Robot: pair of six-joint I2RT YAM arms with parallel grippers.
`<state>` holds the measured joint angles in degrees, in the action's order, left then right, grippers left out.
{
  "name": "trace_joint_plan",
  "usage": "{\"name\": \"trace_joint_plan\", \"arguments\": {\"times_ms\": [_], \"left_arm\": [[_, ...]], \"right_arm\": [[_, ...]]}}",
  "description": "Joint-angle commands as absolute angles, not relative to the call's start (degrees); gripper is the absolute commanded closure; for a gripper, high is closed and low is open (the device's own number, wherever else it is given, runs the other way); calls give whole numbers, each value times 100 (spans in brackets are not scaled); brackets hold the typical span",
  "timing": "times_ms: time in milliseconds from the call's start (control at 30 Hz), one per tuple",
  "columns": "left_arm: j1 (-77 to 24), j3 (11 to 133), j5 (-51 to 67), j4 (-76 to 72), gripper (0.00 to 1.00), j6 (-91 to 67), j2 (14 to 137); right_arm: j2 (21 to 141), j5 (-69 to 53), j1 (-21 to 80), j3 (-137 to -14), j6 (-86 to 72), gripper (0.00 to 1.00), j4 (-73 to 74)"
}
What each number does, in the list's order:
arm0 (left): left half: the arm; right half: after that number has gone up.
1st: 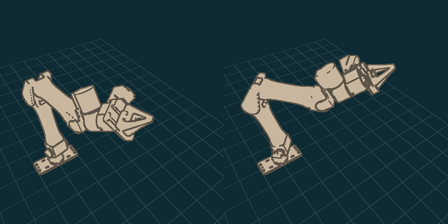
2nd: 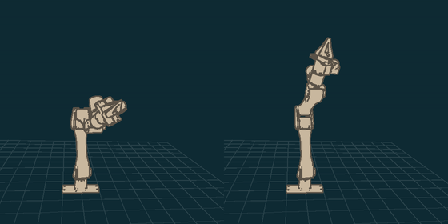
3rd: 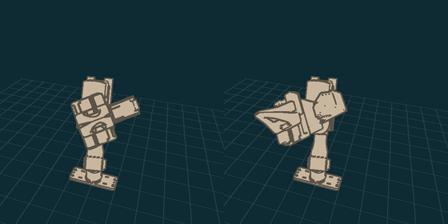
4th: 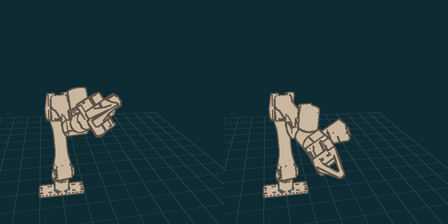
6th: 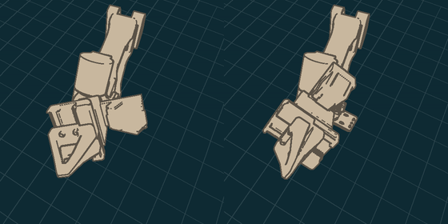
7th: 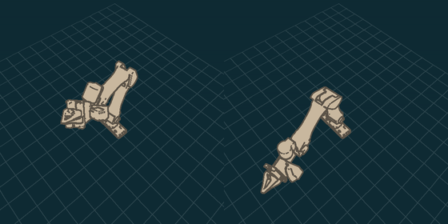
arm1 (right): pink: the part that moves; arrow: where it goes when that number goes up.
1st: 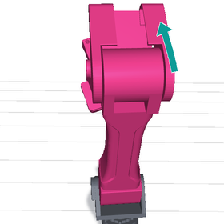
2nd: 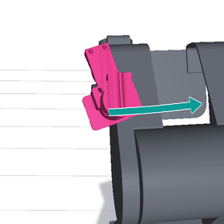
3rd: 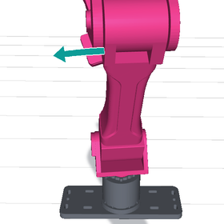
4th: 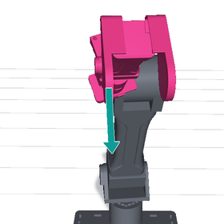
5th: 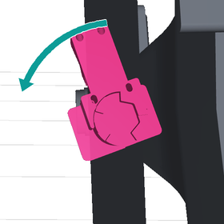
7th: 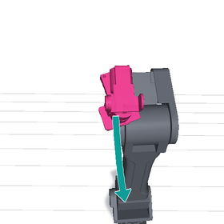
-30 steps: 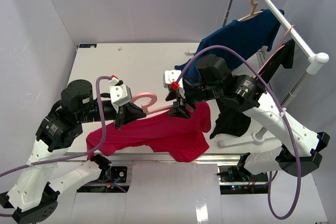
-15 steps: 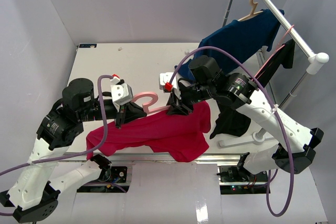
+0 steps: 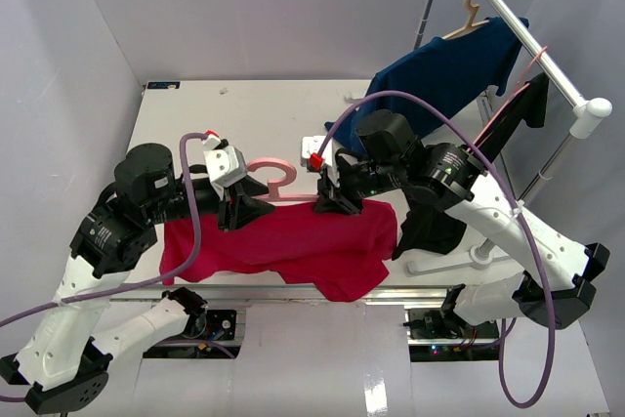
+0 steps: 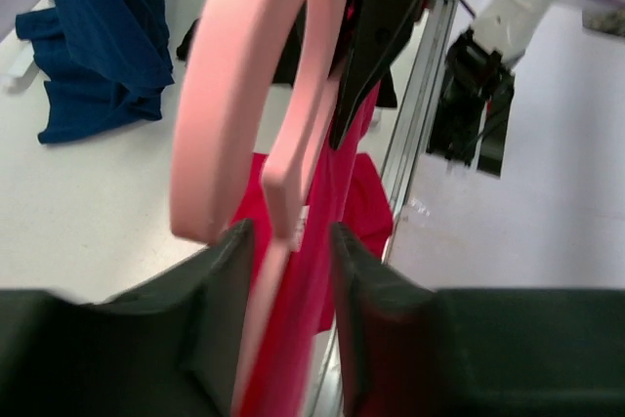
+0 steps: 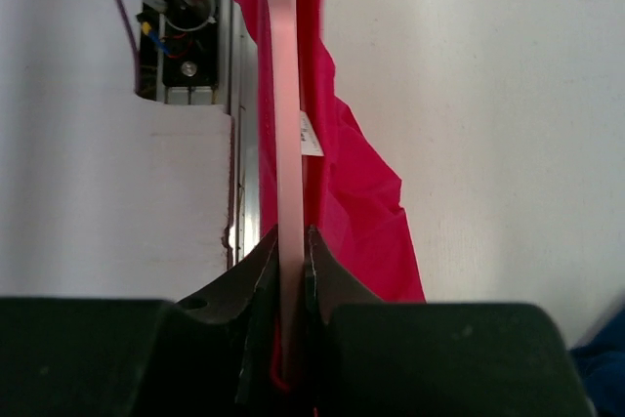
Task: Place the t-shirt on the hanger
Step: Place the hanger at the clothesline.
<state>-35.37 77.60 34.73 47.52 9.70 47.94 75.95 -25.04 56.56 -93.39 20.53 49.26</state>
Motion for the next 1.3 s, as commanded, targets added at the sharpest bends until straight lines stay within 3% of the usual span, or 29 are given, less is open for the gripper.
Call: {"name": "trace_joint_plan", "arguments": {"times_ms": [0, 33, 67, 233, 433, 867, 1067, 1267], "left_arm": [[-3551, 7958, 2967, 4350, 12, 559, 4739], [-3551, 7940, 2809, 4248, 4, 489, 4716], [-3551, 7918, 2613, 4149, 2, 356, 4674], [-3551, 7760, 1583, 3789, 2, -510, 4517], [-3551, 7433, 1351, 3853, 2, -1399, 4705], [-3551, 5164, 495, 2262, 2, -3196, 4228], [-3551, 3984, 725, 1220, 2, -3027, 3872], [-3551, 3785, 327, 1153, 2, -2738, 4210]], "right_arm": [[7277, -1498, 5595, -8910, 1122, 92, 4147], [7226, -1311, 5591, -8816, 963, 92, 4104], [7186, -1105, 5590, -8716, 863, 92, 4072], [6933, -233, 5590, -8256, 205, 92, 3975], [6184, 173, 5606, -7493, -506, 92, 3790], [4625, 1677, 5607, -6084, -1729, 92, 4157], [4197, 1767, 5601, -5985, -2019, 92, 4015], [4232, 2143, 5607, -5822, -2413, 92, 3898]]}}
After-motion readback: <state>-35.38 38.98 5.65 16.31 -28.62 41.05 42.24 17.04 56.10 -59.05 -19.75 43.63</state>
